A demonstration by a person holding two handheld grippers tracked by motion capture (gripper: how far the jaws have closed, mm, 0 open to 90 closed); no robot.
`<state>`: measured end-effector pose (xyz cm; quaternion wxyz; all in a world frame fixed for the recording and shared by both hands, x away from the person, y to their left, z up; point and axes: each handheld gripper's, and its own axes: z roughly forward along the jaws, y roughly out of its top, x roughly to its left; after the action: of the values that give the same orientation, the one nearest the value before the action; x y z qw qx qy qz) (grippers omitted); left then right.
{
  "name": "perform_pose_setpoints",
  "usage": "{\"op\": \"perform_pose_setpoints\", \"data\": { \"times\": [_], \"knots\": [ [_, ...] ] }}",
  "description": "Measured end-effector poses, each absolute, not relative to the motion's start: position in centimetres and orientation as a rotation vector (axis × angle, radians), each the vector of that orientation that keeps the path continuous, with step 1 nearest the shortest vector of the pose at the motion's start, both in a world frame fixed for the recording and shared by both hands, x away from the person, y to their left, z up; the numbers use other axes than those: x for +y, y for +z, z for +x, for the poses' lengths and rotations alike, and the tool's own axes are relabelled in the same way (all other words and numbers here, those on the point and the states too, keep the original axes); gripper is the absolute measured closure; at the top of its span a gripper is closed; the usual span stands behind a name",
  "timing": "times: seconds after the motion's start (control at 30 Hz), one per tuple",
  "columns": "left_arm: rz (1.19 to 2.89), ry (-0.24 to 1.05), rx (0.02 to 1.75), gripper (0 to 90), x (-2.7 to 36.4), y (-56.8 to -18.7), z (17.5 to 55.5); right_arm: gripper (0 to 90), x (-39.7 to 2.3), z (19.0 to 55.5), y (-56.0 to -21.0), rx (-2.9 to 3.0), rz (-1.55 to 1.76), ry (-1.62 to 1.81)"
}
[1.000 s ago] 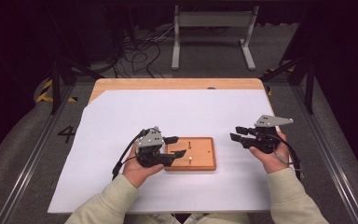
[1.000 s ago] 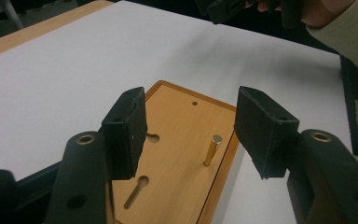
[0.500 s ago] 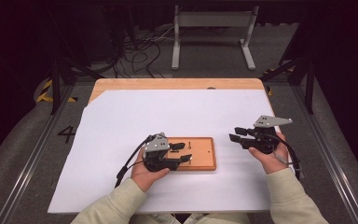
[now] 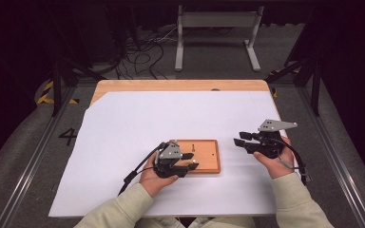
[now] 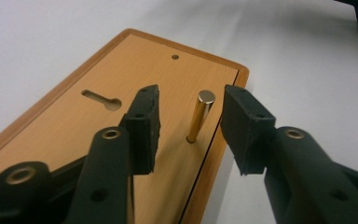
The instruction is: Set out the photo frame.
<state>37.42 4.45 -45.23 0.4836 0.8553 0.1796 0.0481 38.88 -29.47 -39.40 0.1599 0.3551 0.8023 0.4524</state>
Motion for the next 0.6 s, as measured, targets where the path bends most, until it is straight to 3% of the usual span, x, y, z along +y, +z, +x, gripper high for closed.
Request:
{"op": "perform_pose_setpoints", "data": {
  "times": [0.2,0.43,0.6],
  "knots": [
    [2.102,0.077,0.434,65.6,4.14,-45.67,37.86,59.9,-29.59,38.65,-39.55,2.295,1.022,1.285],
    [2.108,0.105,0.386,82.3,3.58,-45.45,37.72,59.6,-29.76,38.42,-39.73,2.294,1.03,1.275],
    [2.119,0.127,0.372,83.3,3.5,-45.39,37.69,59.5,-29.75,38.34,-39.77,2.297,1.031,1.273]
  ]
}}
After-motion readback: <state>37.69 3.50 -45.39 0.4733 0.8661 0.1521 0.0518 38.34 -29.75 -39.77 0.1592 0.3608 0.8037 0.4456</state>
